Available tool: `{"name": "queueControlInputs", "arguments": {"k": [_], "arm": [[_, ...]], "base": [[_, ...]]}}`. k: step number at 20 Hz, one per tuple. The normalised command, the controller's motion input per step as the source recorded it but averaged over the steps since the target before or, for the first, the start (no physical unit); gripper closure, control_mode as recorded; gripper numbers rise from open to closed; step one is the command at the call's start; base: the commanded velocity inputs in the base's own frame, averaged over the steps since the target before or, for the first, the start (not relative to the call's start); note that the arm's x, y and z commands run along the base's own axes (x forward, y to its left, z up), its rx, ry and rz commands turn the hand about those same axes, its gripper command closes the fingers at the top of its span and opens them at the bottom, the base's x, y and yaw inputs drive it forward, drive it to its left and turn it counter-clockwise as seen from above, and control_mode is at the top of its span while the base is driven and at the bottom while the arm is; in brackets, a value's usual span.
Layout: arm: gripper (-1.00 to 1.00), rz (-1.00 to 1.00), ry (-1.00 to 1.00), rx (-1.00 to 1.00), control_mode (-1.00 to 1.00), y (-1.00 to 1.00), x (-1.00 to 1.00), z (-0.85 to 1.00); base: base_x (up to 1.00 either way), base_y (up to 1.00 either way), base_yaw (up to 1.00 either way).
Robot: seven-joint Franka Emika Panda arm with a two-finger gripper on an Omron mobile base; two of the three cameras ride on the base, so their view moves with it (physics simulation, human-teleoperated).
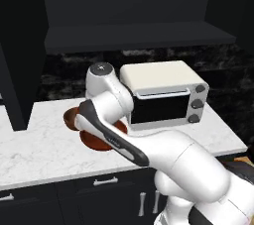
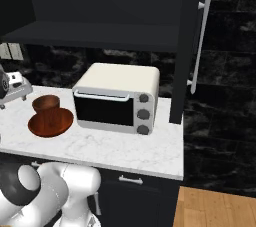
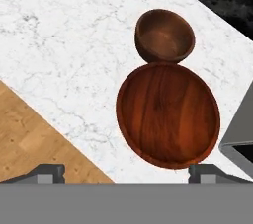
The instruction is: Pick up the bowls on the counter and stack them on top of one another in the open cabinet. Place the smaller bowl on top of the larger bowl.
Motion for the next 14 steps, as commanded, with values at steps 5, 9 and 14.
{"name": "queueControlInputs", "arguments": {"k": [5,9,14], "arm": [[-1.0,0.1,0.03,-0.05,-1.0,0.42,0.45,-0.4],[-1.0,0.09,0.04,0.0,-1.0,0.31,0.48,-0.41],[-1.0,0.02,0.0,0.0,-1.0,0.26,0.43,-0.32]], "base": [[0.0,0.0,0.0],[0.0,0.0,0.0],[0.0,0.0,0.0]]}}
